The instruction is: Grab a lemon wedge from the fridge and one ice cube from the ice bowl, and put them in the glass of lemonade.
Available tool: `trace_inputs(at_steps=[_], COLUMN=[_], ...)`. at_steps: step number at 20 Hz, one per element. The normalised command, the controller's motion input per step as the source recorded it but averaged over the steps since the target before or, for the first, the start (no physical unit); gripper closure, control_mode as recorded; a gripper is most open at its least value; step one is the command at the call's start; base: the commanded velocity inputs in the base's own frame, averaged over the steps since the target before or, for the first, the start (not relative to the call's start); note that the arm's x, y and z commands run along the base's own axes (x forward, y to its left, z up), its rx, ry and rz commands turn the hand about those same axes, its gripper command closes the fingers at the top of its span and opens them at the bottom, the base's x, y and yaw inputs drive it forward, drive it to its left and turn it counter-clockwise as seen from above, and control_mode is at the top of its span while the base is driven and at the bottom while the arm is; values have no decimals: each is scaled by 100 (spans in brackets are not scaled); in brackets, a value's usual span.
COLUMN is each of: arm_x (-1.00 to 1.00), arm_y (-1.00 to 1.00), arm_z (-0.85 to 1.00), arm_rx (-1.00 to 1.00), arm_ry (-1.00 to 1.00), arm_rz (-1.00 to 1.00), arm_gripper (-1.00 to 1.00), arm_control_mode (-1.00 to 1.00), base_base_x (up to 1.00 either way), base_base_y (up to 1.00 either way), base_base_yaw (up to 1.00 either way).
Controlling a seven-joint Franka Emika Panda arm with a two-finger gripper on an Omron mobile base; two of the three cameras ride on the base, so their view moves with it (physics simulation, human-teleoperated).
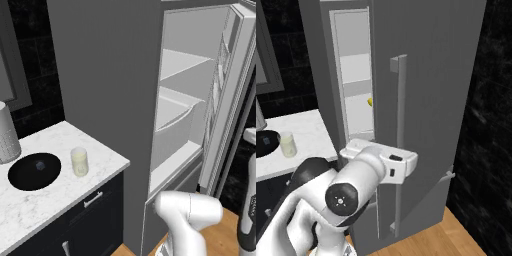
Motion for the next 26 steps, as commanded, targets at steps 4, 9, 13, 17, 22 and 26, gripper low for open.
trace_inputs(at_steps=[4,9,13,17,22,26], arm_x=[-92,-27,5,51,83,77], arm_y=[21,72,94,66,22,-13], arm_z=[67,46,44,58,59,-7], arm_rx=[-2,-15,-28,-34,-29,-19], arm_ry=[-16,-2,12,39,66,61], arm_rz=[0,-1,-11,-21,-24,-17], arm_gripper=[-100,-100,-100,-100,-100,-100], arm_control_mode=[-100,-100,-100,-100,-100,-100], base_base_x=[0,0,0,0,0,0], base_base_y=[0,0,0,0,0,0], base_base_yaw=[0,0,0,0,0,0])
